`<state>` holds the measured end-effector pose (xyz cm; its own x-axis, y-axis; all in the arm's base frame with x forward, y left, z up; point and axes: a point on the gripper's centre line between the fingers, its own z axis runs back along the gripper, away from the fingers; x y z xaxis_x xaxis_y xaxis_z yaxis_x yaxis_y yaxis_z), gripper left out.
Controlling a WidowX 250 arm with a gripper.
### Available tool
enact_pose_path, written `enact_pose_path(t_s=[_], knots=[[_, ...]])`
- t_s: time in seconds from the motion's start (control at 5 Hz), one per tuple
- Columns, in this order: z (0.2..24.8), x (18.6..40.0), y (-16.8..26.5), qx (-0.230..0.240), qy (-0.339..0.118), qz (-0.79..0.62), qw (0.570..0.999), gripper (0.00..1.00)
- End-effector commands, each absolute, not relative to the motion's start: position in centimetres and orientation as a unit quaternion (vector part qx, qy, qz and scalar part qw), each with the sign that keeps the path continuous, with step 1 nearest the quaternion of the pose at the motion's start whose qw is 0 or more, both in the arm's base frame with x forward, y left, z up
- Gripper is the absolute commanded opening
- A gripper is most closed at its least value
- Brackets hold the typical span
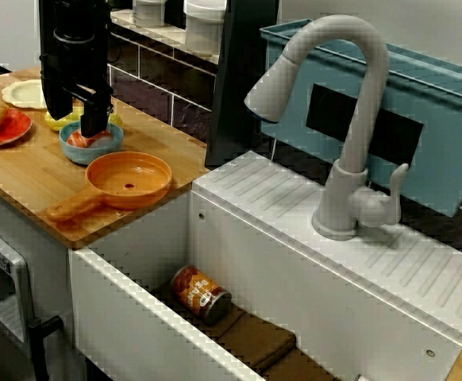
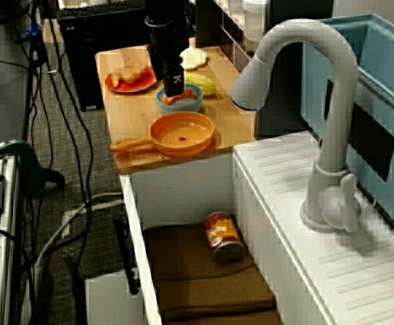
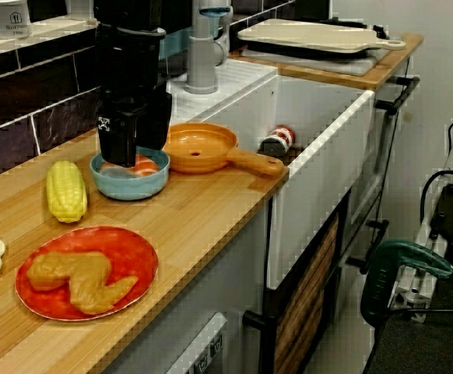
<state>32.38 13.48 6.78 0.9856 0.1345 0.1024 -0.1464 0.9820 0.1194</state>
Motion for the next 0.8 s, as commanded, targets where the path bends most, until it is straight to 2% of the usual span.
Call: enact_pose_path(t_s=[0.0,0.6], knots=[[9.7,32.8,14.4,0.056,-0.078,0.087,0.992,1.0],[9.0,33.8,14.1,0.059,-0.076,0.094,0.991,1.0]])
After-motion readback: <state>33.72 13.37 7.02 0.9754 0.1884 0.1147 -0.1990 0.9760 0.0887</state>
